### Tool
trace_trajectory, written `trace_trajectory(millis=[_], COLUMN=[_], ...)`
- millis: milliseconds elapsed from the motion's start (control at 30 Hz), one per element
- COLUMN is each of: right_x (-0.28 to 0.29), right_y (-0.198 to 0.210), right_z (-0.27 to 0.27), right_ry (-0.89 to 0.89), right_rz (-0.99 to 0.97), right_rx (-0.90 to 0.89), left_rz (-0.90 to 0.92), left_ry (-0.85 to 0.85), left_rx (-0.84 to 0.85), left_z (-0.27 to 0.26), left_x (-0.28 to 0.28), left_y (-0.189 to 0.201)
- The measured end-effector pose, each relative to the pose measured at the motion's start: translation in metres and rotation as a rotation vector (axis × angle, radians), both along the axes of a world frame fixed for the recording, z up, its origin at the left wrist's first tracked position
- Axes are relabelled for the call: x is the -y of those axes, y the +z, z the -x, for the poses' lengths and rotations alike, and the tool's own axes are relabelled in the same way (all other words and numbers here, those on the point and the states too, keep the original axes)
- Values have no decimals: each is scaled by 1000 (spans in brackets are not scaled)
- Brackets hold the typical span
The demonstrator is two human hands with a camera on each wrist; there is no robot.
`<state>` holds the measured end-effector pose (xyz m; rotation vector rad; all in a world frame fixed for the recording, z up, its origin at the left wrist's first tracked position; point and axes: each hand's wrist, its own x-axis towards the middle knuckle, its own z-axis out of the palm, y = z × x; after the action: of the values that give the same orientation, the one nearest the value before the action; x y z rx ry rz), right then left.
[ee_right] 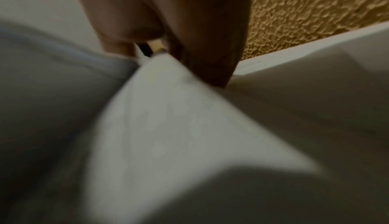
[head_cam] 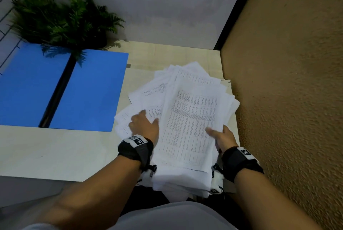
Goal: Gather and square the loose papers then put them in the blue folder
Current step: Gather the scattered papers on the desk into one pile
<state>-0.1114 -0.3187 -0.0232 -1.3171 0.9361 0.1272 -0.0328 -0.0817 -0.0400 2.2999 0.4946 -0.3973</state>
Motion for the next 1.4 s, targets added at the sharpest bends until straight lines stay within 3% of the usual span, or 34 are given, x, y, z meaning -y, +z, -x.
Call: trace_trajectory(millis=[33, 100, 167, 333, 500, 666, 766, 866, 933, 1066, 1166, 1233, 1333, 1366, 1400], right_x=[1, 5, 6, 16, 20, 0, -1, 9, 15, 21, 18, 17, 14, 11, 10], right_y=[-5, -17, -21, -13, -5, -1, -8, -12, -12, -18, -9, -3, 0, -1, -1], right_z=[2, 4, 4, 1, -7, -2, -4, -2, 3, 12, 16, 15, 15, 15, 16], right_ry=[11, 21, 21, 159, 440, 330, 261, 160, 119, 70, 13, -19, -61, -69, -66], right_rz=[67, 121, 100, 97, 264, 103, 179, 179, 137, 56, -24, -46, -82, -93, -113], right_rx=[-28, -75, -76, -71, -196, -105, -121, -145, -125, -96, -76, -59, -50, -64, -70], left_rz=[-39, 50, 194, 256, 333, 348, 496, 389, 213, -16, -93, 48, 533, 610, 567], left_ry=[83, 197, 157, 136, -13, -144, -110, 27, 112, -72, -35, 58, 172, 149, 98], left_rx=[-16, -73, -85, 80, -39, -179, -196, -29, 35, 11, 84, 75, -57, -66, -67], left_z=[-1, -4, -5, -17, -33, -23, -14, -12, -11, -4, -3, -3, 4, 7, 8], left_x=[-5, -11, -12, -15, -19, -4, 3, -10, -32, -65, -74, -77, -74, -71, -68], left_y=[1, 3, -1, -2, 1, -10, -1, 2, 1, 9, 13, 14, 17, 21, 19])
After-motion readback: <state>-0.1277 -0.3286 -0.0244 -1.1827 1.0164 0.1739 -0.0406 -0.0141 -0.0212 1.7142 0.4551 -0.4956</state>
